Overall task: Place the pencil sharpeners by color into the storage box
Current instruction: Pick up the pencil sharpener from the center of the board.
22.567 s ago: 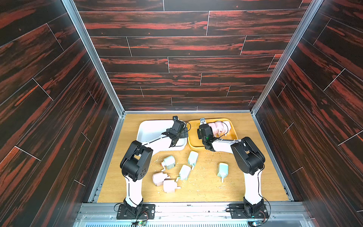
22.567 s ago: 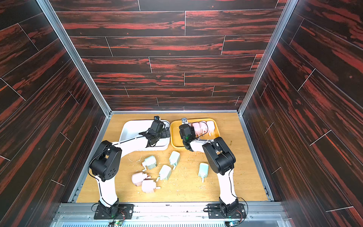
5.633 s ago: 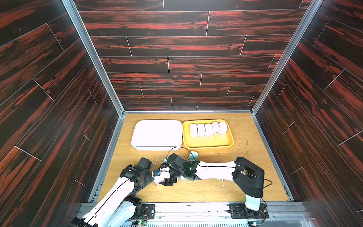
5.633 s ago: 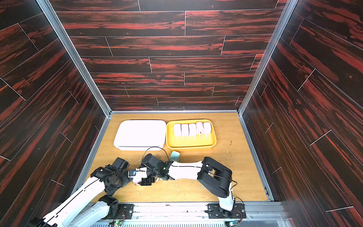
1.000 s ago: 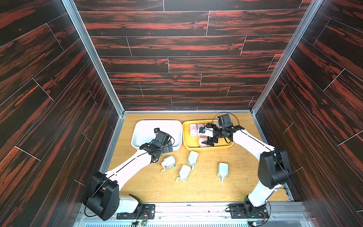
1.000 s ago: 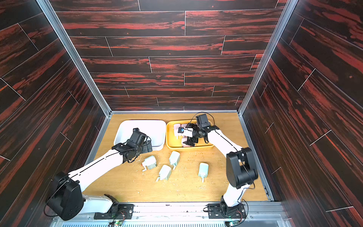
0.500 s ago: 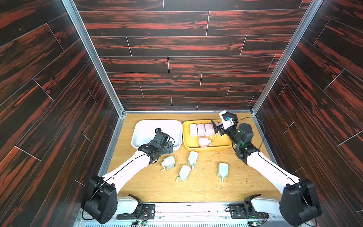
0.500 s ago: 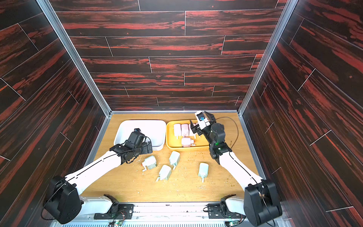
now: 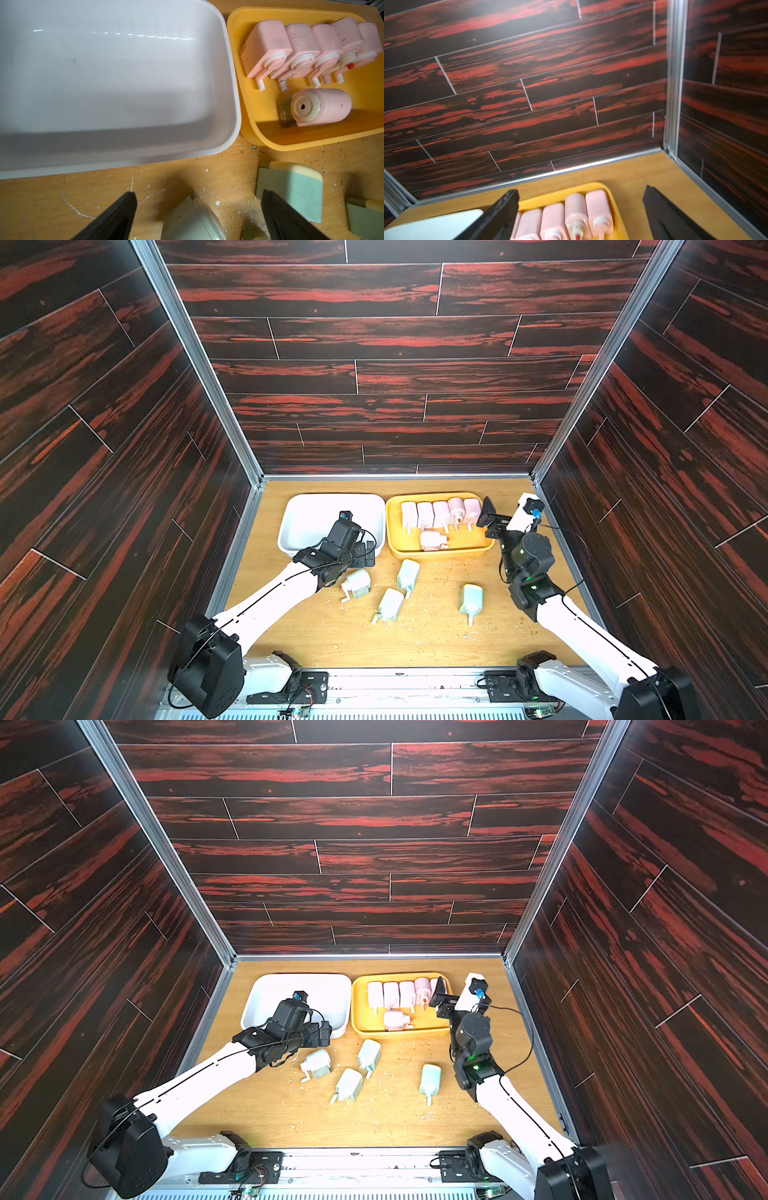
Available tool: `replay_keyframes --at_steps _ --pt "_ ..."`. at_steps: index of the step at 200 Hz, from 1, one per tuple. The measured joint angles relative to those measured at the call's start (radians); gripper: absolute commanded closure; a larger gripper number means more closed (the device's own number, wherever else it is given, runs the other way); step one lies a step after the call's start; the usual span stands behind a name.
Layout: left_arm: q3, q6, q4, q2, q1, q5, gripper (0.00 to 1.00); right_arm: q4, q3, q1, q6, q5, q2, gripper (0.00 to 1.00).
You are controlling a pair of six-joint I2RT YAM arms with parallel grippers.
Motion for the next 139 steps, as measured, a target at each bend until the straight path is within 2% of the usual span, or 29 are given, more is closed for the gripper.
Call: replay_keyframes --at_steps 22,47,107,139 --pt "-0.008 0.001 0.007 0.0 -0.02 0.01 0.0 -0.056 -0.088 0.0 0.067 0.05 -0.092 0.02" --pt "-0.008 0.0 0.014 0.011 -0.043 0.011 0.0 -0.123 -0.134 0.0 0.111 0.047 -0.179 0.02" --pt "0.006 -0.007 0.013 0.09 -0.114 0.009 0.0 -0.198 -0.152 0.001 0.129 -0.151 -0.224 0.02" --pt "0.066 -0.007 -0.014 0.156 -0.142 0.005 0.0 -0.219 -0.188 0.005 0.126 -0.207 -0.215 0.02"
